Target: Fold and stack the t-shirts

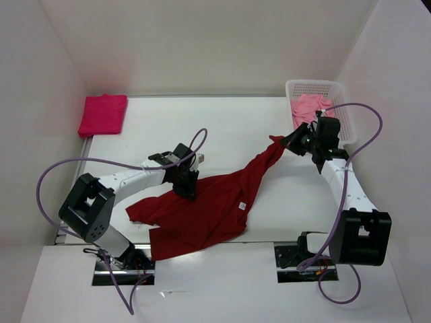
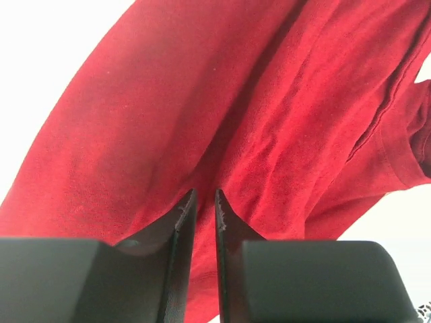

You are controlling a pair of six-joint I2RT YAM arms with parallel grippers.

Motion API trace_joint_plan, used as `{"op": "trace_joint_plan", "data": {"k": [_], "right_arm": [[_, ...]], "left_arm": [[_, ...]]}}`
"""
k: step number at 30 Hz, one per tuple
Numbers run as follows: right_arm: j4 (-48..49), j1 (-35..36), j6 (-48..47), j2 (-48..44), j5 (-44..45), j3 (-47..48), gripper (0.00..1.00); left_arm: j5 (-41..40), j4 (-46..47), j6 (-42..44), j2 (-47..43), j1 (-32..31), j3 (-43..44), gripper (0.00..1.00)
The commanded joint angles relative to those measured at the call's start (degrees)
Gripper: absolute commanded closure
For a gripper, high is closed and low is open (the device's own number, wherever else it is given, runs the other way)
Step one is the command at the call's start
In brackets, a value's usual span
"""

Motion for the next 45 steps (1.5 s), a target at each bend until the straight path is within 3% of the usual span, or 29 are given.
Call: {"op": "trace_joint_plan", "data": {"k": [1, 3, 4, 5, 7, 9, 16, 27, 30, 36, 40, 45], "right_arm": [[1.73, -0.24, -0.37, -1.45, -0.23, 1.23, 0.99], [1.20, -0.24, -0.37, -1.45, -0.23, 1.84, 0.99], [1.19, -0.24, -0.37, -1.45, -0.23, 1.85, 0.99], [1.19, -0.24, -0.37, -1.45, -0.23, 1.85, 0.99], [1.19, -0.24, -0.37, -1.45, -0.23, 1.85, 0.99], [1.19, -0.24, -0.37, -1.45, -0.23, 1.85, 0.99], [1.19, -0.24, -0.37, -1.45, -0.23, 1.85, 0.99], [1.19, -0.24, -0.37, -2.07, -1.28, 1.32, 0.99], [1.19, -0.24, -0.37, -2.07, -1.28, 1.32, 0.99], [1.19, -0.24, -0.37, -1.46, -0.58, 0.79, 0.99], [1.80, -0.24, 1.20, 0.21, -0.66, 0.79, 0.99], [1.28, -0.24, 1.21, 3.90, -0.06, 2.98, 0.99]], "left_arm": [[0.03, 0.88, 2.36, 0.13, -0.02, 2.13, 0.77], [0.92, 1.41, 2.89, 0.13, -0.02, 1.60, 0.75], [1.97, 1.41, 2.89, 0.13, -0.02, 1.60, 0.61], [1.98, 1.41, 2.89, 0.13, -0.02, 1.60, 0.60], [2.60, 2.02, 2.89, 0.13, -0.02, 1.08, 0.64], [3.21, 2.02, 2.89, 0.13, -0.02, 1.07, 0.79], [4.35, 2.55, 2.28, -1.62, -0.02, 1.07, 0.99], [1.82, -0.06, 1.22, -3.82, -0.02, 2.38, 1.00], [0.40, -4.63, 3.67, -3.82, 1.82, 10.72, 1.00], [3.02, -7.20, 7.98, -1.20, 17.01, 25.84, 1.00], [2.14, -2.12, 6.23, 9.05, 23.34, 38.66, 1.00], [6.00, -6.22, 2.54, 27.24, 26.70, 61.42, 1.00]]}}
